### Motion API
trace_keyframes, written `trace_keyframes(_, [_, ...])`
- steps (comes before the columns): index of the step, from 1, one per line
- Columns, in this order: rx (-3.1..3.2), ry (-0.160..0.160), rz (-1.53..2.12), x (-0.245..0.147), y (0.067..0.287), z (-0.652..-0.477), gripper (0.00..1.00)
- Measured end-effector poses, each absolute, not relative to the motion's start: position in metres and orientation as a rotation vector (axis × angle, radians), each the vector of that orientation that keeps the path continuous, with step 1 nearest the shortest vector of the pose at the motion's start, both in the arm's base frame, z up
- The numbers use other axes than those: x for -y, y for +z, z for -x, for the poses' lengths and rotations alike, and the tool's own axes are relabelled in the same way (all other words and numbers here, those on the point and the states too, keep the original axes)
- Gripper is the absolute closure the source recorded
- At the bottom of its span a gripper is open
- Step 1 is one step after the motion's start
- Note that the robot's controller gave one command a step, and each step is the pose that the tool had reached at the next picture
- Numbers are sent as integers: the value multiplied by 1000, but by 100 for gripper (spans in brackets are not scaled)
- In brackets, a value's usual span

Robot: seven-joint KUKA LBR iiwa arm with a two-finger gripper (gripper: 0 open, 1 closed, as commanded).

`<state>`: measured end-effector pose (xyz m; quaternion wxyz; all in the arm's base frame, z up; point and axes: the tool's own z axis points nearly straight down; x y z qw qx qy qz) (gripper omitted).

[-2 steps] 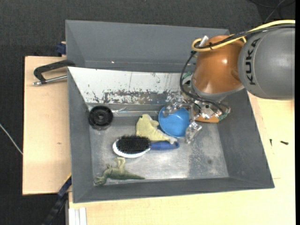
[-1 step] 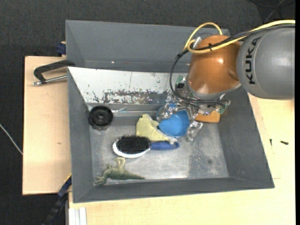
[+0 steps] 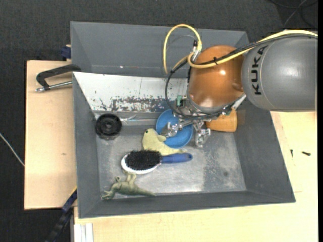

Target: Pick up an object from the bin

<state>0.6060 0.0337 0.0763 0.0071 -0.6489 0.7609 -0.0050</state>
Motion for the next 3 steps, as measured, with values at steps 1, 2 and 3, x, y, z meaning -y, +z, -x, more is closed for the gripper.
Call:
trace_keyframes(1, [-2389, -8, 2026, -34, 79, -609, 0])
trace_keyframes(2, [-2385, -14, 2021, -34, 85, -612, 100])
trace_keyframes(3, [-2390, -11, 2019, -35, 162, -616, 100])
